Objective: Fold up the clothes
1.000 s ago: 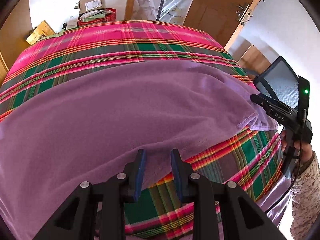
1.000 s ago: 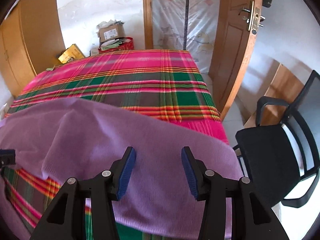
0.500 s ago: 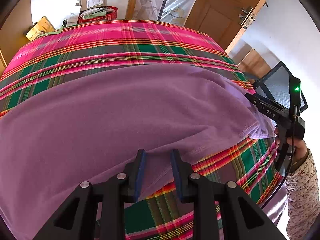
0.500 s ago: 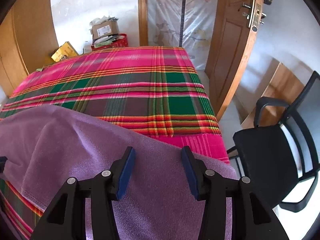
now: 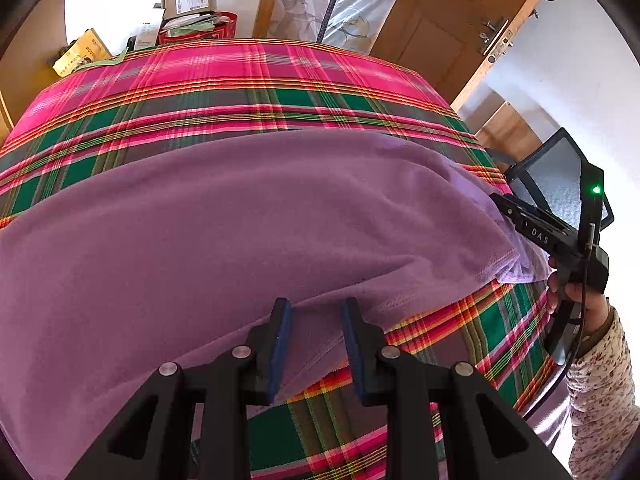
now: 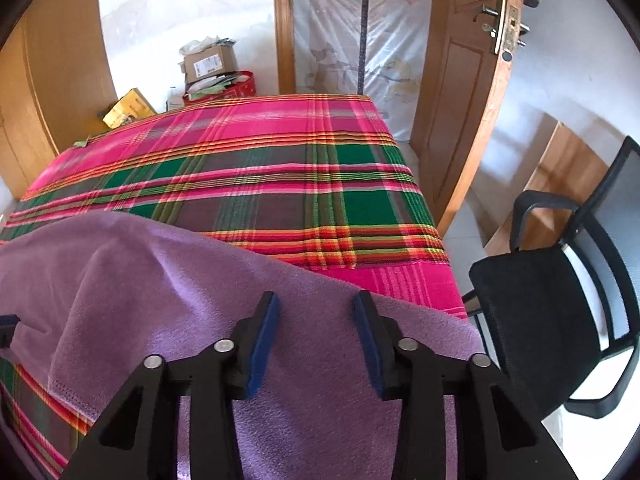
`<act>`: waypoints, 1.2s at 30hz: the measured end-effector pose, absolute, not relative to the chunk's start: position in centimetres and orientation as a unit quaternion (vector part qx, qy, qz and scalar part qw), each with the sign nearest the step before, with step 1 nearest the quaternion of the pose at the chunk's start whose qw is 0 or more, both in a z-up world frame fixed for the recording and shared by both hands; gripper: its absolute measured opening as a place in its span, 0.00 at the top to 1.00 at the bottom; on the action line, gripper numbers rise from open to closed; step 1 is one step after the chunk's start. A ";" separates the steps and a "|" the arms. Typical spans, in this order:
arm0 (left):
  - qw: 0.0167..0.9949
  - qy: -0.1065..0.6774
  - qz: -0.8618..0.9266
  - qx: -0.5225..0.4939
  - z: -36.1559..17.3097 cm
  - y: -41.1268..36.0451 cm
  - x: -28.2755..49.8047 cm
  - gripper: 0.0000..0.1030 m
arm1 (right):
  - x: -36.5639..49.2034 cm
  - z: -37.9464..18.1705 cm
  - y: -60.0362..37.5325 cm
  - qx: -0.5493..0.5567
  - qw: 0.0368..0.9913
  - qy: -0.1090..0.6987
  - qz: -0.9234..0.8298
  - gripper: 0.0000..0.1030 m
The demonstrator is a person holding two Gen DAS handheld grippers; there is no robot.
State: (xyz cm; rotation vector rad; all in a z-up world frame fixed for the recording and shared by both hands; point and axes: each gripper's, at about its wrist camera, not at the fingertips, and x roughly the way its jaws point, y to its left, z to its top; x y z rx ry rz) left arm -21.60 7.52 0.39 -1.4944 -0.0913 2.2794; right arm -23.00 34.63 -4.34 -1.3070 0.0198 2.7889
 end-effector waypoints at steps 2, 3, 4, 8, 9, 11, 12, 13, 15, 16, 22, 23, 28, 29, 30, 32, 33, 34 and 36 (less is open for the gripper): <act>0.205 -0.031 0.819 -0.535 0.4 7.6 -21.5 0.73 | -22.9 -4.3 34.1 -0.423 0.017 0.002 0.906 0.84; 0.205 -0.030 0.820 -0.534 0.4 7.6 -21.5 0.73 | -22.9 -4.3 33.8 -0.423 0.015 -0.003 0.906 0.88; 0.205 -0.029 0.820 -0.533 0.4 7.6 -21.5 0.73 | -22.9 -4.3 33.5 -0.422 0.013 -0.009 0.906 0.91; 0.206 -0.036 0.818 -0.535 0.4 7.4 -21.5 0.73 | -22.8 -4.3 32.8 -0.422 0.011 -0.023 0.906 0.96; 0.206 -0.037 0.818 -0.536 0.4 7.3 -21.6 0.73 | -22.8 -4.3 33.0 -0.421 0.011 -0.018 0.907 0.97; 0.207 -0.040 0.817 -0.536 0.4 7.2 -21.6 0.73 | -22.8 -4.1 33.3 -0.418 0.014 -0.014 0.908 0.97; 0.207 -0.041 0.817 -0.536 0.5 7.1 -21.6 0.73 | -22.8 -4.0 33.3 -0.415 0.017 -0.016 0.910 0.97; 0.208 -0.042 0.817 -0.536 0.5 7.1 -21.6 0.73 | -22.8 -3.9 33.4 -0.412 0.020 -0.017 0.911 0.97; 0.209 -0.046 0.816 -0.536 0.5 7.0 -21.6 0.73 | -23.1 -3.4 33.5 -0.403 0.028 -0.023 0.915 0.97; 0.209 -0.048 0.816 -0.537 0.5 6.9 -21.6 0.73 | -23.3 -3.1 33.6 -0.399 0.032 -0.024 0.916 0.97; 0.213 -0.045 0.815 -0.537 0.6 7.3 -21.6 0.73 | -25.4 -2.2 33.9 -0.388 0.051 -0.048 0.919 0.97; 0.213 -0.044 0.815 -0.537 0.6 7.3 -21.5 0.73 | -26.0 -2.2 33.8 -0.389 0.050 -0.054 0.918 0.97; 0.217 -0.039 0.812 -0.541 0.4 7.4 -21.6 0.73 | -28.6 -3.2 33.5 -0.413 0.038 -0.090 0.906 0.97; 0.217 -0.040 0.812 -0.541 0.5 7.4 -21.6 0.73 | -28.8 -3.6 33.6 -0.419 0.035 -0.092 0.903 0.96; 0.217 -0.039 0.812 -0.541 0.5 7.4 -21.6 0.73 | -29.0 -3.9 33.7 -0.425 0.030 -0.094 0.900 0.96; 0.216 -0.038 0.813 -0.540 0.5 7.4 -21.6 0.73 | -28.9 -4.0 34.3 -0.429 0.019 -0.084 0.899 0.94; 0.217 -0.039 0.813 -0.539 0.5 7.4 -21.5 0.73 | -28.6 -3.8 34.7 -0.427 0.018 -0.072 0.901 0.92; 0.219 -0.037 0.812 -0.539 0.5 7.4 -21.5 0.73 | -28.3 -3.5 35.3 -0.425 0.014 -0.056 0.903 0.92; 0.220 -0.035 0.812 -0.539 0.5 7.6 -21.4 0.73 | -27.3 -2.7 36.9 -0.416 0.005 -0.019 0.909 0.88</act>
